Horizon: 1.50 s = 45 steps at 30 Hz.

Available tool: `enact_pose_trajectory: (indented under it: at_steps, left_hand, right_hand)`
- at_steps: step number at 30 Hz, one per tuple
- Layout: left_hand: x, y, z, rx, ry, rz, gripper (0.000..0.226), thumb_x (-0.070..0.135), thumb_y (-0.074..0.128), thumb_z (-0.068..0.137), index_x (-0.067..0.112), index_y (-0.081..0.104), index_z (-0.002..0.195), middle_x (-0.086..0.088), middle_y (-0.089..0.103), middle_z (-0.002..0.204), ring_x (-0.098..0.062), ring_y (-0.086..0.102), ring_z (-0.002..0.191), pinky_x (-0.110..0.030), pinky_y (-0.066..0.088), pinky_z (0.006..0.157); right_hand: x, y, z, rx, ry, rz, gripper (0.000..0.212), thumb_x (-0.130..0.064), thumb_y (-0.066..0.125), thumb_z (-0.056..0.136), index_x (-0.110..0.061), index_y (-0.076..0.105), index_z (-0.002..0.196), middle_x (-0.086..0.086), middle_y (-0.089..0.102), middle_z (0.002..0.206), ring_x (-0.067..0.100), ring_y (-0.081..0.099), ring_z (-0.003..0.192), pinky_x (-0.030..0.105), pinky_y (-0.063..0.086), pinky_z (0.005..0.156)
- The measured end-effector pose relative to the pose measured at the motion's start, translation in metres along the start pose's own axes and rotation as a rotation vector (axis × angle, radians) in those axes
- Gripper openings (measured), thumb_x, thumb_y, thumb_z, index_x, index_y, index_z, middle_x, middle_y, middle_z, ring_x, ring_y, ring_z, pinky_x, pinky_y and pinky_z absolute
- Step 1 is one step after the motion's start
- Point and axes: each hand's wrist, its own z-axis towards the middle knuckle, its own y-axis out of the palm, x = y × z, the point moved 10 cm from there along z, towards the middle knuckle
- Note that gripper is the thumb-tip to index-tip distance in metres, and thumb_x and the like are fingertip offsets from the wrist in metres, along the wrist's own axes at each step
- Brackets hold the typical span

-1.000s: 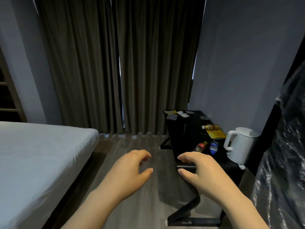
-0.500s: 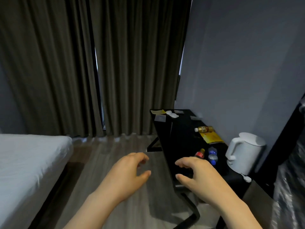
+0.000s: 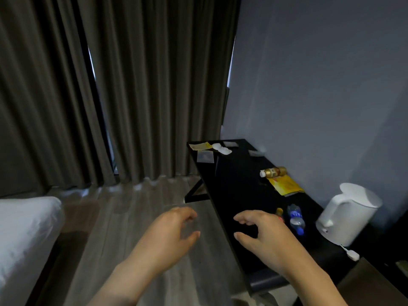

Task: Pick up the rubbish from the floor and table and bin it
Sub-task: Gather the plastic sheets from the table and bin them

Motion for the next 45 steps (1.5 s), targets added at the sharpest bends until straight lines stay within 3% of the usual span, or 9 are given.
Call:
enact_pose_trajectory:
  at_steps: [4,8,13,18,29,35,38,42,45]
  left_hand:
    - [-0.031,0.006,0.057,0.000,0.004,0.023,0.033,0.033,0.064,0.084,0.026,0.059,0.116,0.011,0.061,0.110,-0.002,0.056,0.101,-0.006,0.034,0.084]
    - [-0.054,0.011,0.122,-0.007,-0.009,0.047,0.033,0.036,0.062,0.084,0.028,0.058,0.116,0.011,0.060,0.112,-0.004,0.057,0.105,-0.014,0.041,0.090]
    - [-0.079,0.013,0.207,-0.015,-0.036,0.065,0.036,0.034,0.063,0.085,0.025,0.058,0.119,0.009,0.060,0.116,-0.005,0.056,0.108,-0.008,0.035,0.085]
    - [-0.107,0.030,0.267,-0.044,-0.075,0.009,0.037,0.032,0.064,0.084,0.024,0.058,0.119,0.008,0.061,0.115,-0.006,0.057,0.106,-0.012,0.040,0.088]
    - [-0.199,0.052,0.407,-0.123,-0.052,-0.083,0.040,0.022,0.067,0.083,0.015,0.059,0.121,0.002,0.065,0.111,-0.010,0.063,0.100,-0.021,0.047,0.089]
    - [-0.264,0.043,0.495,-0.182,-0.016,-0.061,0.034,0.024,0.066,0.082,0.017,0.059,0.115,0.008,0.060,0.094,-0.006,0.058,0.084,-0.011,0.041,0.072]
    - [-0.293,0.040,0.534,-0.192,0.005,-0.055,0.034,0.026,0.065,0.083,0.019,0.058,0.116,0.007,0.061,0.100,-0.004,0.055,0.085,-0.003,0.033,0.066]
    - [-0.320,0.057,0.570,-0.249,0.005,-0.083,0.033,0.026,0.064,0.084,0.020,0.059,0.116,0.005,0.063,0.113,-0.009,0.060,0.099,-0.013,0.040,0.077]
    - [-0.337,0.071,0.592,-0.299,0.008,-0.086,0.035,0.028,0.064,0.086,0.020,0.059,0.119,0.004,0.061,0.116,-0.008,0.060,0.100,-0.011,0.040,0.079]
  right_hand:
    - [0.020,0.010,0.062,0.007,0.021,0.038,0.040,-0.038,0.065,0.085,-0.033,0.058,0.124,-0.018,0.058,0.115,-0.003,0.052,0.108,0.014,0.044,0.088]
    - [0.041,0.012,0.129,0.028,0.018,0.055,0.039,-0.039,0.065,0.085,-0.034,0.058,0.123,-0.019,0.057,0.113,-0.005,0.052,0.106,0.009,0.040,0.080]
    - [0.066,0.008,0.209,0.039,0.039,0.086,0.039,-0.039,0.066,0.084,-0.035,0.058,0.122,-0.019,0.058,0.113,-0.005,0.053,0.105,0.011,0.043,0.083]
    - [0.088,0.013,0.272,0.011,0.044,0.081,0.039,-0.038,0.066,0.084,-0.036,0.059,0.122,-0.020,0.058,0.111,-0.006,0.053,0.102,0.005,0.039,0.073]
    - [0.114,0.042,0.416,-0.006,0.139,0.097,0.039,-0.034,0.066,0.085,-0.030,0.059,0.124,-0.016,0.059,0.116,-0.003,0.052,0.109,0.011,0.040,0.086]
    - [0.113,0.058,0.501,0.035,0.238,0.099,0.042,-0.033,0.068,0.084,-0.027,0.060,0.125,-0.014,0.061,0.118,-0.001,0.053,0.110,0.018,0.045,0.094]
    - [0.113,0.070,0.534,0.051,0.272,0.097,0.041,-0.034,0.069,0.084,-0.029,0.061,0.124,-0.016,0.061,0.115,-0.003,0.054,0.106,0.013,0.043,0.090]
    - [0.124,0.095,0.568,0.008,0.328,0.122,0.041,-0.035,0.068,0.084,-0.029,0.060,0.124,-0.016,0.060,0.114,-0.004,0.054,0.106,0.011,0.041,0.088]
    - [0.136,0.102,0.594,0.005,0.378,0.147,0.041,-0.032,0.070,0.083,-0.026,0.061,0.123,-0.013,0.062,0.113,-0.002,0.055,0.105,0.014,0.044,0.091]
